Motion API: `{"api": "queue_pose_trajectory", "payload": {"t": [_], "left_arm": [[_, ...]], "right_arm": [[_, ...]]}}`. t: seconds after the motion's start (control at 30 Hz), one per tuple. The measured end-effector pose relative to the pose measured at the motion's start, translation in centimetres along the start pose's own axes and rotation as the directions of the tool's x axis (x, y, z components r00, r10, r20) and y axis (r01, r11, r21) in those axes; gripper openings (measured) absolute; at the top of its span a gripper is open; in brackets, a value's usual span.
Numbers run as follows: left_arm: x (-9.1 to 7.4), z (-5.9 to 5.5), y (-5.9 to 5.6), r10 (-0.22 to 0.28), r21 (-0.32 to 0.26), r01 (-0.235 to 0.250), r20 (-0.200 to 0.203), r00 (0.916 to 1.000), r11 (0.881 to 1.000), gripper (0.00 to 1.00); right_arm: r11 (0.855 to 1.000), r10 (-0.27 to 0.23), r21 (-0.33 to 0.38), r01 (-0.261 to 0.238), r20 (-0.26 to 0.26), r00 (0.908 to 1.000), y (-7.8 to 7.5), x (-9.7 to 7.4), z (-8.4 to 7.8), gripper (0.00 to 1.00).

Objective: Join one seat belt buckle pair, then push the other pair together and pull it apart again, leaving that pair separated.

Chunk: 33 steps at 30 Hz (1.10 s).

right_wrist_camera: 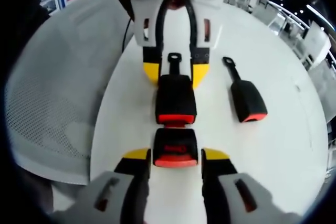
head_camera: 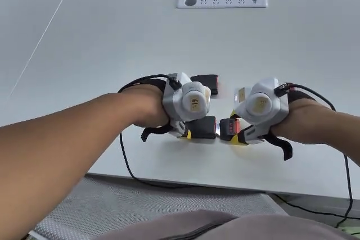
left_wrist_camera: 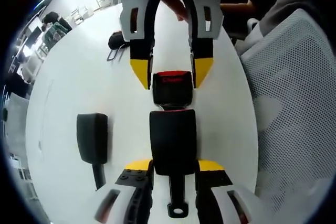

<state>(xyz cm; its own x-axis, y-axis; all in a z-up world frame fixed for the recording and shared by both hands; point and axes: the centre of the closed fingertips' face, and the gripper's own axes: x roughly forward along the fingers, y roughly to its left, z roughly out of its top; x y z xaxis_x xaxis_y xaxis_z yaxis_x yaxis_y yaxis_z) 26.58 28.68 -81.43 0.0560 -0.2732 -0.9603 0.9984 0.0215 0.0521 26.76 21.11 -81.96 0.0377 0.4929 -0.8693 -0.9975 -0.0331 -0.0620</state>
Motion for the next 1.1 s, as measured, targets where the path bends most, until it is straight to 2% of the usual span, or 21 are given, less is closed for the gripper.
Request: {"api": "queue_pose_trajectory", "payload": {"t": [0.07, 0.1, 0.2, 0.33, 0.53, 0.63, 0.77, 0.9, 0.93, 1.1], "left_arm": [[-1.1, 0.7, 0.2, 0.017, 0.019, -0.017, 0.013, 0.9998, 1.000, 0.32], [-1.9, 1.3, 0.6, 0.036, 0.019, -0.036, 0.034, 0.9988, 0.999, 0.33], [-3.4, 2.2, 1.5, 0.060, 0.018, -0.061, 0.059, 0.9965, 0.998, 0.31], [-4.2, 2.8, 2.3, 0.053, 0.016, -0.055, 0.079, 0.9954, 0.998, 0.33], [-4.8, 2.2, 4.6, 0.084, 0.009, -0.085, 0.068, 0.9942, 0.996, 0.35], [-5.4, 2.2, 6.4, 0.119, -0.017, -0.118, 0.090, 0.9888, 0.993, 0.36], [-5.7, 1.8, 8.6, 0.137, -0.052, -0.132, 0.104, 0.9851, 0.990, 0.37], [-4.9, 1.2, 10.4, 0.135, -0.072, -0.128, 0.106, 0.9852, 0.989, 0.41], [-4.5, 0.8, 10.7, 0.125, -0.098, -0.116, 0.097, 0.9874, 0.988, 0.41], [-3.3, 0.5, 11.8, 0.111, -0.109, -0.101, 0.093, 0.9894, 0.989, 0.41]], "right_arm": [[1.000, -0.004, -0.001, 0.004, 0.011, 0.9999, 0.0, -0.8, 0.5, 0.40], [1.000, -0.009, 0.008, 0.009, 0.029, 0.9995, -0.1, -1.2, 0.9, 0.40], [1.000, -0.019, 0.016, 0.018, 0.057, 0.9982, -0.4, -2.5, 1.7, 0.38], [0.999, -0.041, -0.002, 0.041, 0.056, 0.9976, -0.9, -3.4, 1.6, 0.38], [0.997, -0.073, 0.040, 0.072, 0.035, 0.9967, -3.0, -4.5, -1.1, 0.38], [0.992, -0.095, 0.085, 0.092, 0.035, 0.9949, -4.4, -5.4, -2.6, 0.37], [0.987, -0.119, 0.112, 0.118, 0.003, 0.9929, -6.2, -6.5, -5.0, 0.37], [0.983, -0.140, 0.114, 0.141, -0.018, 0.9900, -7.5, -7.4, -6.7, 0.37], [0.983, -0.141, 0.118, 0.143, -0.021, 0.9898, -7.7, -7.5, -7.0, 0.36], [0.981, -0.145, 0.121, 0.150, -0.042, 0.9885, -8.4, -7.6, -8.2, 0.36]]}}
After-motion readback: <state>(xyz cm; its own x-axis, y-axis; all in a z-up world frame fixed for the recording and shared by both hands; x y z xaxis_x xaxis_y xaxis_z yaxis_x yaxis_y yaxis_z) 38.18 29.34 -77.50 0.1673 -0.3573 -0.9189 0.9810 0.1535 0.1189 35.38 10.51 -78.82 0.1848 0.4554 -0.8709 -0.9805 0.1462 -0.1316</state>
